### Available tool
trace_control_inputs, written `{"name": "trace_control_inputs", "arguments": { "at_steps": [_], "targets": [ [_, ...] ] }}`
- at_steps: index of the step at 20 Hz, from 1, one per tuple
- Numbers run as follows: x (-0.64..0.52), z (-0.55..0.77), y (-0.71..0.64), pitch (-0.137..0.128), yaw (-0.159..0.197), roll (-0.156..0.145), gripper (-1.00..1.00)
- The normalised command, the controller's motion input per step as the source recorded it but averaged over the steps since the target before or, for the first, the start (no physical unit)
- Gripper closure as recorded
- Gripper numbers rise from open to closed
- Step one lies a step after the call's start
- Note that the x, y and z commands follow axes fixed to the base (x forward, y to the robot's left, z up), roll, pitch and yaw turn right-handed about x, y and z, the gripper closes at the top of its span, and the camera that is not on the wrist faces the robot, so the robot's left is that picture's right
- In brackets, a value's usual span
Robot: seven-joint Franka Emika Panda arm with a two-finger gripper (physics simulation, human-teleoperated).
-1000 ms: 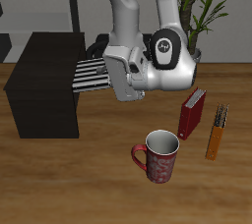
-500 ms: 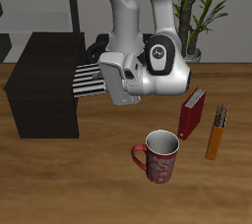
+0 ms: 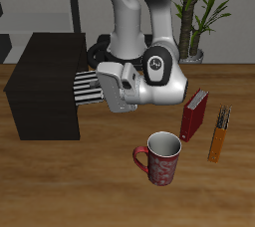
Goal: Place the striped book in the top region of the shelf
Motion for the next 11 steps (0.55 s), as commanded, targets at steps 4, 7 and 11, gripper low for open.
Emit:
{"name": "trace_control_inputs", "arguments": {
  "at_steps": [4,7,11],
  "targets": [
    [0.03,-0.11,-0.12,0.030,-0.008,-0.017,1.00],
    [-0.05,-0.17,-0.23,0.058,-0.020,-0.053,1.00],
    [-0.05,-0.07,-0.12,0.023,-0.020,-0.036,1.00]
  ]
}}
